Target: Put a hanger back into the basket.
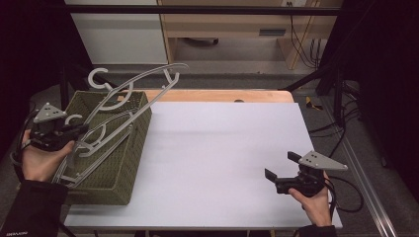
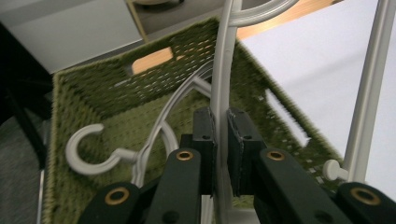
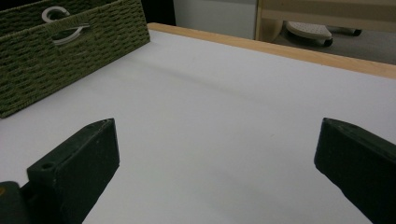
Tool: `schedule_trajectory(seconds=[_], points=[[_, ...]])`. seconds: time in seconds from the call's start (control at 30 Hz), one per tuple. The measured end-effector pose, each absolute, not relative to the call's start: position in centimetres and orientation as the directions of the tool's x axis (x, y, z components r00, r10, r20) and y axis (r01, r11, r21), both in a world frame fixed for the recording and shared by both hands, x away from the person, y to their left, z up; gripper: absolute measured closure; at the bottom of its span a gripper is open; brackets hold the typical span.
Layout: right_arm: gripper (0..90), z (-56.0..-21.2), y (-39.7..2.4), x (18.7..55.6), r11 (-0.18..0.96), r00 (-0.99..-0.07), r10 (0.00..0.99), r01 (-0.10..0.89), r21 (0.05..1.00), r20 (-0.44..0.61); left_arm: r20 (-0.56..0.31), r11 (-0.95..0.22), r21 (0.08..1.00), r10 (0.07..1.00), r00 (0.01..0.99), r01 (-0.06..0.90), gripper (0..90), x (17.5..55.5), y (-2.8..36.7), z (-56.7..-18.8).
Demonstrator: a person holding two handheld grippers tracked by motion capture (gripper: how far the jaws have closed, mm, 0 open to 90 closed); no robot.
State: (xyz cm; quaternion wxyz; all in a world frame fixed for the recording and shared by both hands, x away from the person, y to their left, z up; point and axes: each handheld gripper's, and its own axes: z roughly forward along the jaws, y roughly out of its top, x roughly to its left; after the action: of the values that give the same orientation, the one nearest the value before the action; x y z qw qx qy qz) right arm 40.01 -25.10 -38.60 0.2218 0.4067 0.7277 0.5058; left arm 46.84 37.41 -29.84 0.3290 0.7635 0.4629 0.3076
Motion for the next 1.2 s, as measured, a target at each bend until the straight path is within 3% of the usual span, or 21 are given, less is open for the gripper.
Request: schedule_trajectory(seconds=[1.2], points=[[0.2, -38.7, -24.9, 40.1, 0.162, -0.572, 0.815, 0.374, 0.913, 0.090, 0.249, -0.357, 0.704, 0.934, 0.258, 0.614, 82.7, 46.0, 44.9, -34.1]])
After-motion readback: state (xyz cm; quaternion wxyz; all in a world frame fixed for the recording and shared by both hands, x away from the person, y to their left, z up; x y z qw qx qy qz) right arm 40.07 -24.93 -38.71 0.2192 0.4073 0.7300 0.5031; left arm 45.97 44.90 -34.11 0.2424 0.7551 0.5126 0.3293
